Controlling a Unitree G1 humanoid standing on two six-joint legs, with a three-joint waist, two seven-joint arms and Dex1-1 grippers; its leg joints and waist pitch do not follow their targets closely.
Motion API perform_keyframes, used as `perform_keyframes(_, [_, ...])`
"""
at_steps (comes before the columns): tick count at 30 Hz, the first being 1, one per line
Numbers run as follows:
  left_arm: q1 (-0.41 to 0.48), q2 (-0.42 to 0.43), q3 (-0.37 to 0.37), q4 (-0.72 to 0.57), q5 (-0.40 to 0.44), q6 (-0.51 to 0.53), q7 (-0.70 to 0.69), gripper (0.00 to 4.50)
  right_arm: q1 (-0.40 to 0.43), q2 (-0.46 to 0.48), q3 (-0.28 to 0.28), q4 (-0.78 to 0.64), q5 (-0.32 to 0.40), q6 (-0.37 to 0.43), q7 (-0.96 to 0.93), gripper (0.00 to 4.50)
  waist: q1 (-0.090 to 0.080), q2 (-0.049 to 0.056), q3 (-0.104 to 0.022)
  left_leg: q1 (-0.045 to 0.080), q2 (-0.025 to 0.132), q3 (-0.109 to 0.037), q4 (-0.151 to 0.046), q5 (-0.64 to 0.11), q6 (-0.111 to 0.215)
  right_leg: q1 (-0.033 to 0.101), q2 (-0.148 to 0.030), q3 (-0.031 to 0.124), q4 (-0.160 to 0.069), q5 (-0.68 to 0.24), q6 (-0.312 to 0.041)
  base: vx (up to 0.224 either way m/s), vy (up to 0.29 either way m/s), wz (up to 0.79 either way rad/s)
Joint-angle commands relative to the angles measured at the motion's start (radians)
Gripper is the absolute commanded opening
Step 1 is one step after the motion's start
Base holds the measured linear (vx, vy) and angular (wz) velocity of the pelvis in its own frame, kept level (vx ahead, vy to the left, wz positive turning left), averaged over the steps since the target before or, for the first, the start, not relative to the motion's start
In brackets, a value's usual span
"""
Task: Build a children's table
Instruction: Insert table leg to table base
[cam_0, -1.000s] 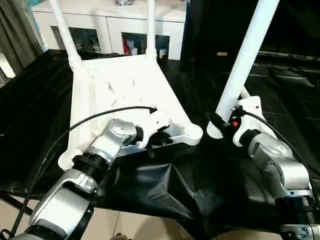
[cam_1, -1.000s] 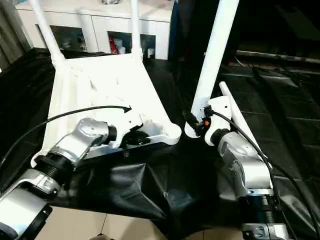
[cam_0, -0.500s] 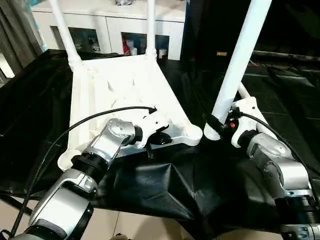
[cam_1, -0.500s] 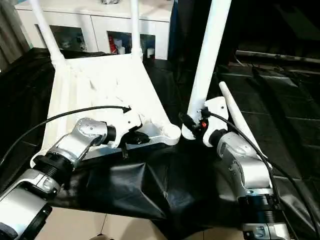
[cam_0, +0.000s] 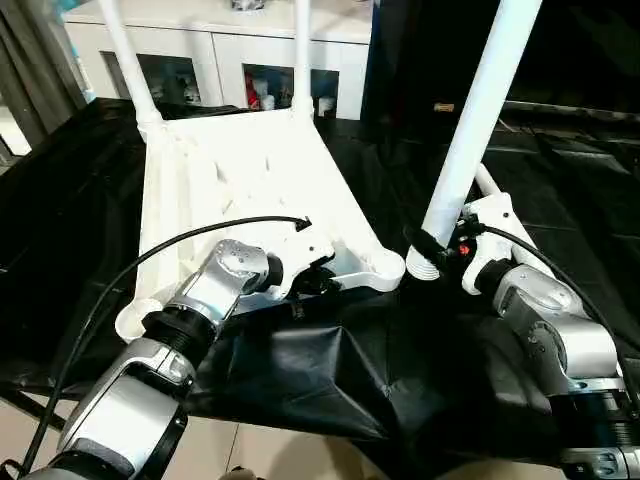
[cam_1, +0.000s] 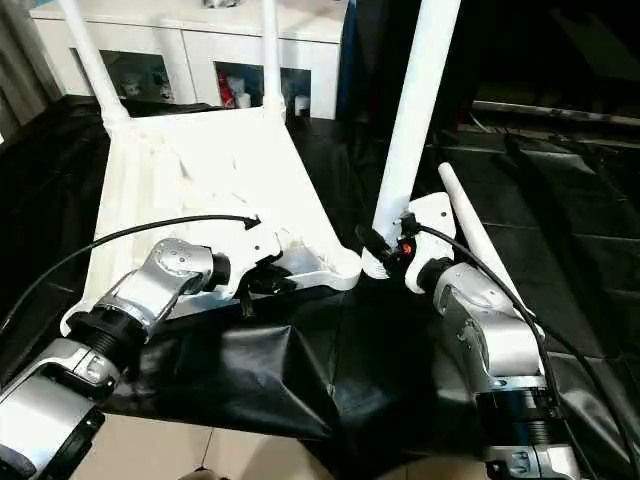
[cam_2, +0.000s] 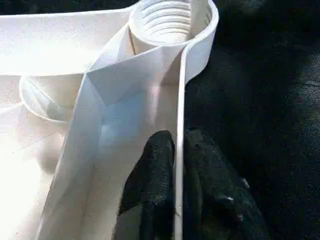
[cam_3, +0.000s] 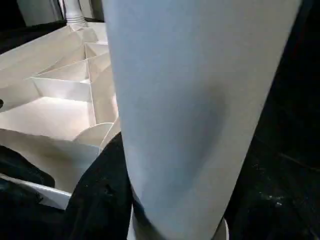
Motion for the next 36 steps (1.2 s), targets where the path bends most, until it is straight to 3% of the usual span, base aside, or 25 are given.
perform_keyframes(1, [-0.002, 0.000, 0.014, 0.004, -0.004, -0.002, -0.006, 0.25, -0.021, -0.006, 0.000, -0.015, 0.001, 0.004, 0.003, 1.92, 0.001, -0.011, -0.070, 0.008, 0.013, 0.001, -0.072, -0.252, 0.019, 0.057, -0.050, 0.043, -0.077, -0.326, -0.155, 0.000, 0.000, 0.00])
perform_keyframes(9, [0.011, -0.007, 0.044, -0.011, -0.035, 0.009, -0.031, 0.00, -0.028, -0.008, 0.012, -0.020, 0.023, 0.037, 0.043, 1.92, 0.002, -0.014, -0.074, 0.004, 0.012, 0.004, -0.067, -0.201, 0.039, 0.061, -0.049, 0.044, -0.066, -0.241, -0.182, 0.000, 0.000, 0.00])
perform_keyframes(16, [0.049, 0.005, 0.019, -0.078, -0.027, -0.019, -0.078, 0.00, -0.080, 0.013, 0.021, 0.033, 0.074, 0.097, 0.109, 1.91, 0.000, -0.013, -0.072, 0.007, 0.016, 0.002, -0.070, -0.222, 0.034, 0.058, -0.052, 0.044, -0.070, -0.282, -0.179, 0.000, 0.000, 0.00])
perform_keyframes(21, [0.095, 0.015, -0.018, -0.161, -0.010, -0.010, -0.105, 0.00, -0.092, -0.006, 0.079, 0.067, 0.044, 0.114, 0.173, 1.91, 0.005, -0.012, -0.073, 0.009, 0.019, 0.005, -0.069, -0.201, 0.032, 0.056, -0.051, 0.046, -0.062, -0.228, -0.201, 0.000, 0.000, 0.00])
perform_keyframes(23, [0.098, 0.011, -0.015, -0.163, -0.010, -0.004, -0.101, 0.00, -0.096, -0.007, 0.089, 0.073, 0.036, 0.116, 0.176, 1.91, 0.006, -0.015, -0.072, 0.007, 0.018, 0.004, -0.070, -0.205, 0.027, 0.058, -0.052, 0.046, -0.063, -0.244, -0.190, 0.000, 0.000, 0.00])
perform_keyframes(25, [0.099, 0.010, -0.014, -0.164, -0.011, -0.002, -0.099, 0.00, -0.099, -0.007, 0.093, 0.077, 0.032, 0.116, 0.177, 1.91, 0.006, -0.015, -0.071, 0.008, 0.017, 0.004, -0.071, -0.216, 0.021, 0.057, -0.053, 0.046, -0.066, -0.274, -0.177, 0.000, 0.000, 0.00])
perform_keyframes(29, [0.105, 0.010, 0.002, -0.183, -0.013, 0.025, -0.088, 0.00, -0.115, -0.008, 0.097, 0.102, 0.026, 0.111, 0.182, 1.91, 0.003, -0.024, -0.071, 0.006, 0.017, 0.005, -0.071, -0.212, 0.019, 0.056, -0.053, 0.046, -0.068, -0.302, -0.162, 0.000, 0.000, 0.00])
perform_keyframes(36, [0.114, 0.018, 0.007, -0.211, -0.017, 0.039, -0.094, 0.00, -0.135, -0.001, 0.094, 0.153, 0.015, 0.077, 0.187, 1.91, 0.003, -0.022, -0.073, 0.005, 0.017, 0.006, -0.068, -0.181, 0.031, 0.058, -0.053, 0.047, -0.061, -0.245, -0.180, 0.000, 0.000, 0.00])
